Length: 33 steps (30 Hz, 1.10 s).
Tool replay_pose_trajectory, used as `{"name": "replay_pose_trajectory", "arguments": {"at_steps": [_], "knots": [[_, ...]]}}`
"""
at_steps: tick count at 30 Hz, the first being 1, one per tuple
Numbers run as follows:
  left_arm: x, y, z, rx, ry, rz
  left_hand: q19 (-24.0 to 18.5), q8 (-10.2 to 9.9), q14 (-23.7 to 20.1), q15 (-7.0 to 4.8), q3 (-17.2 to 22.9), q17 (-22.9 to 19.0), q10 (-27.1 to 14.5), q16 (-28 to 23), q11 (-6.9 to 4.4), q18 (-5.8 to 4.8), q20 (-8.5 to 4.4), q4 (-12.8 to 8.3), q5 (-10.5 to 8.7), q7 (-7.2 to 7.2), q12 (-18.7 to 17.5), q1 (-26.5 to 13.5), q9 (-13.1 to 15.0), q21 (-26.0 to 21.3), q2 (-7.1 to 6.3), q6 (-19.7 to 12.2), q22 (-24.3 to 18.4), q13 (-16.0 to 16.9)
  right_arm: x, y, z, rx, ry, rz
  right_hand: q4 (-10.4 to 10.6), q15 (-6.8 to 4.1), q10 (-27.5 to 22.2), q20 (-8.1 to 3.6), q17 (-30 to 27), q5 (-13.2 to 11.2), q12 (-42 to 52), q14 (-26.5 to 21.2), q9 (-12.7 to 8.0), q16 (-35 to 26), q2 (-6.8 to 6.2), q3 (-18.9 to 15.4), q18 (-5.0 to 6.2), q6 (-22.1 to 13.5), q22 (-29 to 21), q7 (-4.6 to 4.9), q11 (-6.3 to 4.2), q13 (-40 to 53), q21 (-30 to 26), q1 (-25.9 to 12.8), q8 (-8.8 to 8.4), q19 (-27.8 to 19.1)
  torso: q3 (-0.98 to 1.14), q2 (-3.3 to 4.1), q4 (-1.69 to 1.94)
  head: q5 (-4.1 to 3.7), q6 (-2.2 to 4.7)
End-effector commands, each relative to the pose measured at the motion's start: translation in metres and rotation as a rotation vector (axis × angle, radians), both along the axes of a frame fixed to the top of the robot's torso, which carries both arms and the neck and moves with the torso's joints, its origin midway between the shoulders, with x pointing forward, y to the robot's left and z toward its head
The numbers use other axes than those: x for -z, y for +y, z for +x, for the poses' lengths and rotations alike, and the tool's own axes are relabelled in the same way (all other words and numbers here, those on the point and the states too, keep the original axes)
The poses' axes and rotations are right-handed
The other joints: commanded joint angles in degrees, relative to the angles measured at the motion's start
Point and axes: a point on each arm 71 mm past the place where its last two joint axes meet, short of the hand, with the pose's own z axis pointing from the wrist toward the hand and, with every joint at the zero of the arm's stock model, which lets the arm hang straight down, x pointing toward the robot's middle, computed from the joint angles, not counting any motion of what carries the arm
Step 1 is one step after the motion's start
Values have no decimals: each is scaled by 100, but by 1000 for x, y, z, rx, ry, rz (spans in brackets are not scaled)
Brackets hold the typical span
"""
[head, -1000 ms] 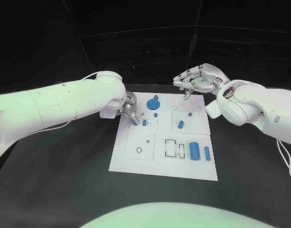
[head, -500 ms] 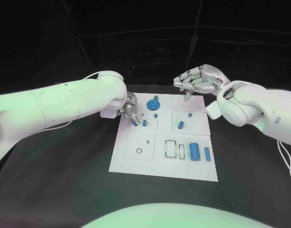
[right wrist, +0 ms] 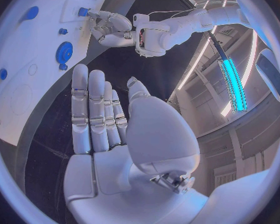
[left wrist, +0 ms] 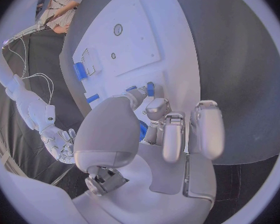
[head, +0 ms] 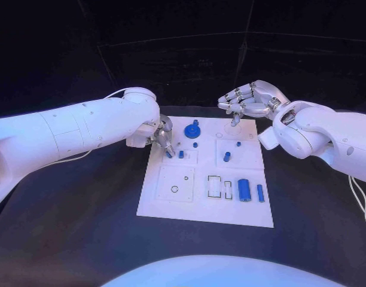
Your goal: Assemble the parts on the task board
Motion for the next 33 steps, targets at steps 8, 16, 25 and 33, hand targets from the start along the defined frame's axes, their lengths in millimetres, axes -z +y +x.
{"name": "replay_pose_trajectory", "arguments": {"at_steps": [8,16,25,33], "knots": [[4,1,-1,5,16,29,133,62,606,19,206,1509,34,18,-32,32,30,-272,-12,-50,38,-182,66,50,44,75,452,9,-2,0,-1,-2,-7,2,-6,12,-36,12,9,117,24,7,5,-32,22,-27,70,-52,-8,0,7,-18,-28,88,24,41,-4,-2,8,2,1],[3,1,0,2,1,31,144,63,606,2,-53,1509,55,18,-51,26,15,-166,-17,-74,74,-358,101,70,26,120,479,41,-2,0,-1,-2,-8,3,14,6,-51,5,23,582,19,6,2,-43,23,-22,69,-64,-15,-1,1,-68,-49,156,42,55,-4,3,-3,8,10],[3,0,0,4,-1,31,158,44,606,-9,-294,1509,84,18,-65,18,3,-79,-20,-90,117,-484,116,98,-5,168,512,86,-2,-1,-1,1,-8,2,21,6,-50,5,24,583,21,6,2,-44,17,-29,69,-65,-16,0,3,-72,-50,149,44,56,-3,2,-5,1,1],[3,0,1,-3,-7,29,161,2,606,-12,-674,1509,88,18,-66,17,-3,90,-29,-91,131,-678,123,98,-49,223,524,95,-2,-1,-2,1,-8,2,21,6,-50,5,24,583,21,6,2,-44,17,-29,69,-65,-16,0,3,-72,-50,149,44,56,-5,-1,-5,-2,1]]}}
